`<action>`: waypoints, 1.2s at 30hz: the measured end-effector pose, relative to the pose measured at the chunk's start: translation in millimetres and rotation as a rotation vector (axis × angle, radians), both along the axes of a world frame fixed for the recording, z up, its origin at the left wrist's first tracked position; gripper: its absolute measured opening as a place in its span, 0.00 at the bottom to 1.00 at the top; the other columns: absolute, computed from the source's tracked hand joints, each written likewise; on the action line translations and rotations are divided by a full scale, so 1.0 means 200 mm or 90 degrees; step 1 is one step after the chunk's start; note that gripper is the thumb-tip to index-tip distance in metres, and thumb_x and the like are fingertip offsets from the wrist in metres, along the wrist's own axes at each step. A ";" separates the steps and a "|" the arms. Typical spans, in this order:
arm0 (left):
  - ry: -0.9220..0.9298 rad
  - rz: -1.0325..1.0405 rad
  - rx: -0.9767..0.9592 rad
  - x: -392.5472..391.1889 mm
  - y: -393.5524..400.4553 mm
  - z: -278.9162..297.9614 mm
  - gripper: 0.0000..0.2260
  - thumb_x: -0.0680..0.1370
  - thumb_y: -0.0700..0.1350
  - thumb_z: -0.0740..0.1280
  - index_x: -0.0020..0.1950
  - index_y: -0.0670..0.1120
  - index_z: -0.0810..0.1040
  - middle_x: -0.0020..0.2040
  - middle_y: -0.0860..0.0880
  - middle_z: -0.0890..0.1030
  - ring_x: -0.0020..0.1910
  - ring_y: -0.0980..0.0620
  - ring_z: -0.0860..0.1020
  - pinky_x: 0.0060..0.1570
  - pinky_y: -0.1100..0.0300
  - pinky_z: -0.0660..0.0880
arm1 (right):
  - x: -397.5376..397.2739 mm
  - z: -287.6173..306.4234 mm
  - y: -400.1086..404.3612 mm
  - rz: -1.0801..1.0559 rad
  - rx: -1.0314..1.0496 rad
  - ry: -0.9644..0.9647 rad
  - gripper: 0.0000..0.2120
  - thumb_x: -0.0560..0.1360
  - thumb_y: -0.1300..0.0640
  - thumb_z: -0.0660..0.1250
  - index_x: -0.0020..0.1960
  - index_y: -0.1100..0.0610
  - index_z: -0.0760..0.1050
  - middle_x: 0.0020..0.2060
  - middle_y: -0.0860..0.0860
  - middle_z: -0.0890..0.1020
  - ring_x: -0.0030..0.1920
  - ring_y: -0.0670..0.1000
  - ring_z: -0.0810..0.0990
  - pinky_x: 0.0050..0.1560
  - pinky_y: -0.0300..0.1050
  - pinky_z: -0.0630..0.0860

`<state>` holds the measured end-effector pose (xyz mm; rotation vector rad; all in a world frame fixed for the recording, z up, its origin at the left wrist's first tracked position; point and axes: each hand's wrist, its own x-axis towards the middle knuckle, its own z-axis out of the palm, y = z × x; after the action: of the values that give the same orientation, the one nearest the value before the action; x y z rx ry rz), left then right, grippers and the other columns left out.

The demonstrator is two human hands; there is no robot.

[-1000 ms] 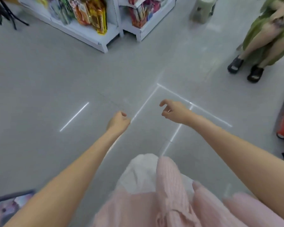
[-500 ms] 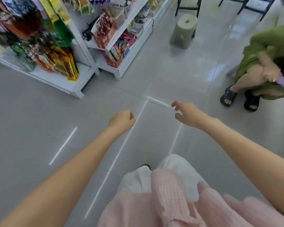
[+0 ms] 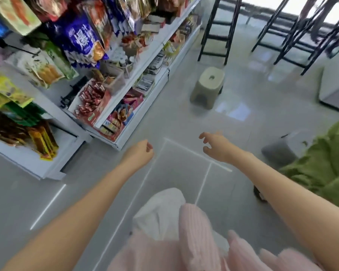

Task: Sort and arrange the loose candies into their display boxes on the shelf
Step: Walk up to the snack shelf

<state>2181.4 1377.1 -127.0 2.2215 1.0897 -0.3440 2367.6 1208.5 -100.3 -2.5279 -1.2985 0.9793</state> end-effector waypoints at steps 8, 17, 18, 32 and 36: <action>-0.178 0.088 0.084 1.09 0.75 -0.05 0.09 0.77 0.40 0.60 0.56 0.42 0.74 0.52 0.45 0.80 0.51 0.45 0.77 0.48 0.54 0.73 | 1.17 -0.02 0.73 -0.024 0.072 -0.141 0.18 0.75 0.65 0.57 0.65 0.63 0.66 0.61 0.61 0.73 0.59 0.62 0.70 0.59 0.52 0.66; 0.071 -0.104 0.036 2.30 1.32 -0.09 0.11 0.78 0.44 0.58 0.58 0.43 0.73 0.57 0.43 0.78 0.55 0.43 0.75 0.53 0.54 0.72 | 2.46 0.02 1.33 -0.132 0.146 -0.066 0.18 0.75 0.63 0.58 0.65 0.60 0.66 0.59 0.57 0.76 0.59 0.59 0.71 0.56 0.48 0.67; 0.075 -0.079 0.043 2.41 1.37 -0.11 0.12 0.78 0.44 0.57 0.58 0.42 0.73 0.56 0.42 0.78 0.55 0.43 0.76 0.53 0.53 0.73 | 2.60 0.00 1.42 -0.171 0.164 -0.038 0.18 0.75 0.63 0.58 0.65 0.60 0.67 0.58 0.57 0.77 0.58 0.58 0.73 0.56 0.48 0.69; 0.007 0.309 0.020 3.14 2.19 -0.21 0.10 0.78 0.41 0.58 0.57 0.40 0.72 0.55 0.41 0.78 0.53 0.41 0.75 0.46 0.56 0.69 | 3.52 -0.05 2.83 0.122 0.124 0.017 0.19 0.77 0.63 0.58 0.67 0.60 0.62 0.57 0.59 0.77 0.56 0.59 0.76 0.59 0.55 0.73; -0.033 0.343 0.029 3.31 2.41 -0.18 0.08 0.77 0.40 0.59 0.55 0.41 0.73 0.54 0.42 0.78 0.52 0.42 0.75 0.50 0.52 0.73 | 3.65 -0.09 3.10 0.219 0.115 0.012 0.20 0.76 0.63 0.58 0.67 0.62 0.62 0.57 0.60 0.76 0.56 0.60 0.75 0.58 0.53 0.72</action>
<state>2843.7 1858.9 -162.4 1.8643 1.6153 -0.0284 3097.5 1827.7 -118.0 -2.2008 -1.7679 0.8911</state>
